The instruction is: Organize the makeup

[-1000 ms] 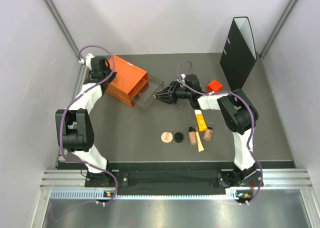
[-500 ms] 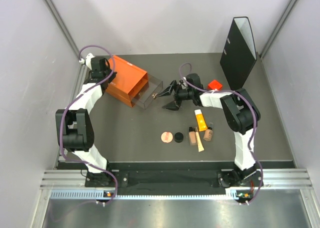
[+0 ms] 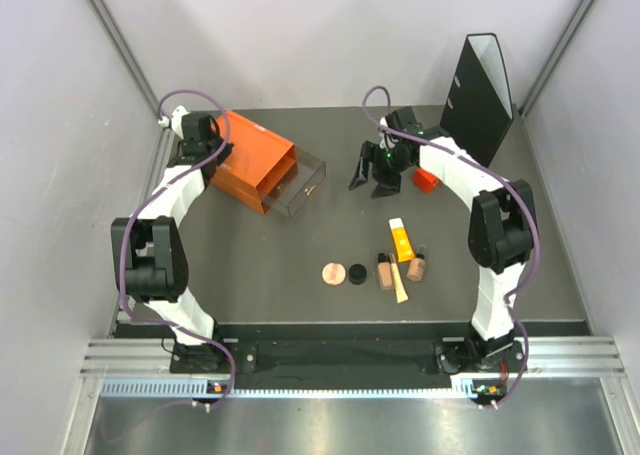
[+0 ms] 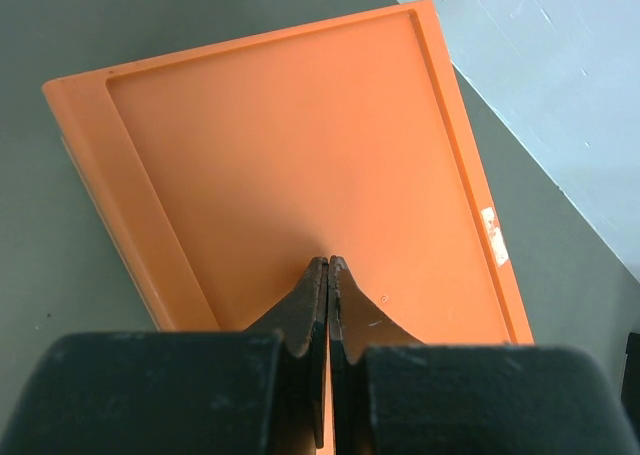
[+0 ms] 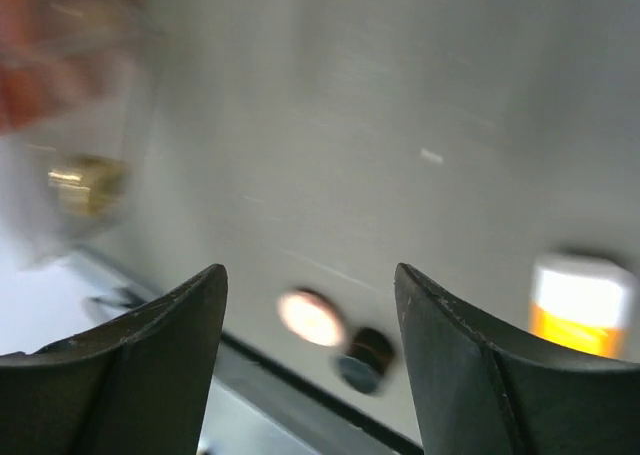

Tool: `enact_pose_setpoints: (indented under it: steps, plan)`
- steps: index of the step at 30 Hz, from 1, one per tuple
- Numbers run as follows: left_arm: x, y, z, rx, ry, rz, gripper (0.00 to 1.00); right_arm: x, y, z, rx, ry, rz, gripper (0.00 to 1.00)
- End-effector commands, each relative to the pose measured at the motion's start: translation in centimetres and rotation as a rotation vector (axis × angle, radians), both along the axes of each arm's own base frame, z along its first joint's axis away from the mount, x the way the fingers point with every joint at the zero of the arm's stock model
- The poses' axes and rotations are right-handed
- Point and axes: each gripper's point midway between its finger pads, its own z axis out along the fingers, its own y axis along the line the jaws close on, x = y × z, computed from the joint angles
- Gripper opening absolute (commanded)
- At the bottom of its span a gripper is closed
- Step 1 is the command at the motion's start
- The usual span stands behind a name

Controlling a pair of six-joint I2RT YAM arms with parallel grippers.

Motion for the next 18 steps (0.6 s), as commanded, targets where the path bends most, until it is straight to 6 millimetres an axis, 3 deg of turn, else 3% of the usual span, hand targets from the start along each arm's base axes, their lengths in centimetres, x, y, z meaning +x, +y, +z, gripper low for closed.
enact_pose_setpoints:
  steps: [1,6,12,18]
  plan:
    - [-3.0,-0.6,-7.0,0.002,0.238,-0.035,0.00,-4.3,-7.4,-2.6,-0.381,0.023,0.091,0.67]
    - [-3.2,-0.7,-7.4,-0.001,0.247,-0.040,0.00,-6.1,-11.2,-5.5,-0.564,0.055,0.091,0.66]
    - [-3.3,-0.9,-7.8,-0.005,0.253,-0.053,0.00,-7.4,-12.7,-6.9,-0.659,0.053,0.096,0.68]
    - [-3.3,-1.2,-7.9,-0.019,0.249,-0.061,0.00,-6.7,-13.1,-8.3,-0.679,0.003,0.058,0.68]
